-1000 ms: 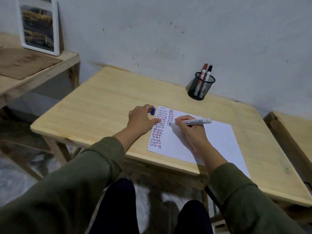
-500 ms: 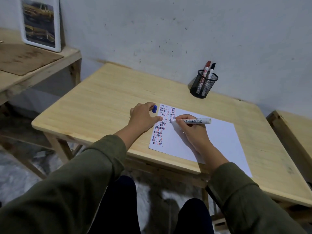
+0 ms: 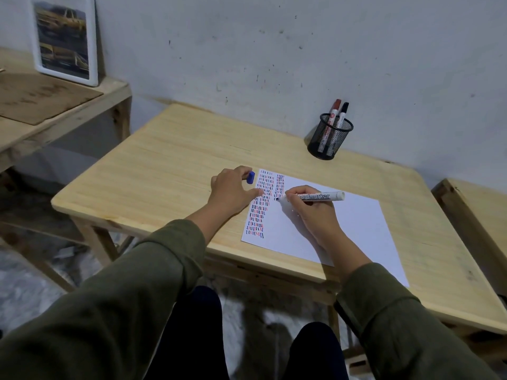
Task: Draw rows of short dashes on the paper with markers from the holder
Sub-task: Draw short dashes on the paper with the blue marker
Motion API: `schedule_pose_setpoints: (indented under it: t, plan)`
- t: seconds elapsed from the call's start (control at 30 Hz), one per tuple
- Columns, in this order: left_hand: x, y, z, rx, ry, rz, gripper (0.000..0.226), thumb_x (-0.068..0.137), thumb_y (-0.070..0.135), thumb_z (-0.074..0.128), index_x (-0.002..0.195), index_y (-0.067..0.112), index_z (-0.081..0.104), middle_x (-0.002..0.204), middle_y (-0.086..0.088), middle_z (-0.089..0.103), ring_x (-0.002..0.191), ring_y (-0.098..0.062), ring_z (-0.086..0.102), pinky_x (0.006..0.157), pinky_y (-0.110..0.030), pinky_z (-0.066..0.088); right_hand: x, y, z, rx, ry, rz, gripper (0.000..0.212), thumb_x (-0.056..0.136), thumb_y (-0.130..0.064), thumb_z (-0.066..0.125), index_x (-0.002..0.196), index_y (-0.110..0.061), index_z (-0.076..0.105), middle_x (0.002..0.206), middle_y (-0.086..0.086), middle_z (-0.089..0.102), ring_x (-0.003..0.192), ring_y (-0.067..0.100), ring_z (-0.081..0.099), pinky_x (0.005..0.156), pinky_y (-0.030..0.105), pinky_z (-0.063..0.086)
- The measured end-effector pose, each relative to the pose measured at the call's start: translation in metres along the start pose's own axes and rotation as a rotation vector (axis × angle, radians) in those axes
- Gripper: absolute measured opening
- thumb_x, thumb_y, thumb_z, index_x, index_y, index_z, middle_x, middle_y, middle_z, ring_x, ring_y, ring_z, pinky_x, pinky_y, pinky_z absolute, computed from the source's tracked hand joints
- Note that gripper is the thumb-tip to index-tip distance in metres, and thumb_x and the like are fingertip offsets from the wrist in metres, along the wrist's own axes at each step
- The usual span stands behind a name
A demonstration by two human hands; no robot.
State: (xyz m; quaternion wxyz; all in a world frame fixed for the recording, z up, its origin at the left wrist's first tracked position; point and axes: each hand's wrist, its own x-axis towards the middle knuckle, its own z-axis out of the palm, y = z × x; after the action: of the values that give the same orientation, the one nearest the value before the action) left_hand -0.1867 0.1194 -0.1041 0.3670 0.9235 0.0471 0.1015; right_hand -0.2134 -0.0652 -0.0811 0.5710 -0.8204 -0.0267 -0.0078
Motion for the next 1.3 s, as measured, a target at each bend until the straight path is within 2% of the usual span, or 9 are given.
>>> schedule_pose_setpoints:
  t: [0.2,0.37,0.5,0.57,0.67,0.77,0.97,1.2,1.3]
  plan:
    - [0.001,0.002,0.0,-0.022,0.02,-0.003,0.037,0.091,0.038,0.053,0.126,0.028,0.054,0.118,0.004,0.066,0.117,-0.02,0.051,0.099,-0.037,0.031,-0.002,-0.004,-0.002,0.101,0.006,0.017,0.009,0.089,-0.021,0.062,0.09,-0.015,0.069,0.08,-0.007,0.063,0.072,0.005,0.054,0.053,0.005,0.04]
    - [0.005,0.006,0.002,-0.051,0.051,-0.06,0.023,0.091,0.033,0.052,0.111,0.03,0.064,0.105,0.005,0.071,0.108,-0.02,0.058,0.098,-0.036,0.038,0.001,-0.012,-0.009,0.166,0.002,-0.007,0.007,0.087,-0.021,0.064,0.084,-0.023,0.07,0.065,-0.005,0.061,0.058,0.007,0.053,0.054,0.016,0.043]
    - [0.007,0.031,-0.004,-0.443,0.12,-0.176,0.014,0.085,0.028,0.057,0.087,0.036,0.067,0.081,0.017,0.07,0.089,-0.022,0.068,0.085,-0.043,0.053,0.008,-0.036,-0.021,0.25,0.027,-0.067,0.011,0.086,-0.018,0.063,0.08,-0.023,0.07,0.065,0.0,0.061,0.058,0.011,0.052,0.055,0.023,0.04]
    - [0.008,0.055,-0.012,-0.644,0.135,-0.227,0.013,0.084,0.027,0.058,0.086,0.036,0.067,0.084,0.013,0.071,0.085,-0.019,0.066,0.08,-0.038,0.056,0.012,-0.051,-0.027,0.285,0.04,-0.104,0.013,0.088,-0.016,0.061,0.08,-0.022,0.07,0.066,0.001,0.061,0.059,0.011,0.053,0.055,0.024,0.04]
    - [0.016,0.087,-0.024,-0.879,0.05,-0.268,0.016,0.088,0.025,0.057,0.1,0.03,0.066,0.096,0.002,0.068,0.087,-0.013,0.06,0.064,-0.026,0.046,0.013,-0.069,-0.036,0.284,0.053,-0.18,0.016,0.089,-0.015,0.058,0.082,-0.023,0.07,0.068,0.0,0.062,0.06,0.011,0.054,0.055,0.023,0.041]
    - [0.02,0.11,-0.033,-1.043,-0.027,-0.307,0.019,0.091,0.022,0.056,0.108,0.021,0.065,0.089,0.005,0.065,0.082,-0.005,0.06,0.061,-0.02,0.036,0.014,-0.081,-0.044,0.244,0.054,-0.236,0.015,0.089,-0.015,0.058,0.086,-0.023,0.07,0.072,0.0,0.064,0.061,0.011,0.056,0.055,0.024,0.042]
    - [0.02,0.136,-0.037,-1.174,-0.124,-0.376,0.014,0.092,0.02,0.056,0.079,0.024,0.06,0.077,0.009,0.062,0.072,0.001,0.056,0.06,-0.021,0.029,0.015,-0.092,-0.057,0.175,0.087,-0.292,0.014,0.09,-0.014,0.057,0.093,-0.015,0.07,0.076,0.002,0.065,0.06,0.006,0.057,0.056,0.026,0.042]
    - [0.015,0.145,-0.039,-1.233,-0.172,-0.385,0.014,0.091,0.018,0.057,0.078,0.021,0.06,0.074,0.005,0.061,0.069,-0.001,0.056,0.057,-0.017,0.03,0.014,-0.096,-0.06,0.164,0.087,-0.295,0.014,0.088,-0.014,0.058,0.089,-0.018,0.071,0.078,0.003,0.065,0.06,0.005,0.057,0.055,0.023,0.042]
    - [0.012,0.149,-0.042,-1.266,-0.199,-0.381,0.013,0.09,0.015,0.058,0.078,0.018,0.062,0.062,0.006,0.065,0.058,0.0,0.061,0.049,-0.012,0.038,0.014,-0.098,-0.06,0.149,0.087,-0.305,0.012,0.088,-0.015,0.059,0.088,-0.018,0.071,0.077,0.001,0.065,0.06,0.004,0.058,0.055,0.017,0.043]
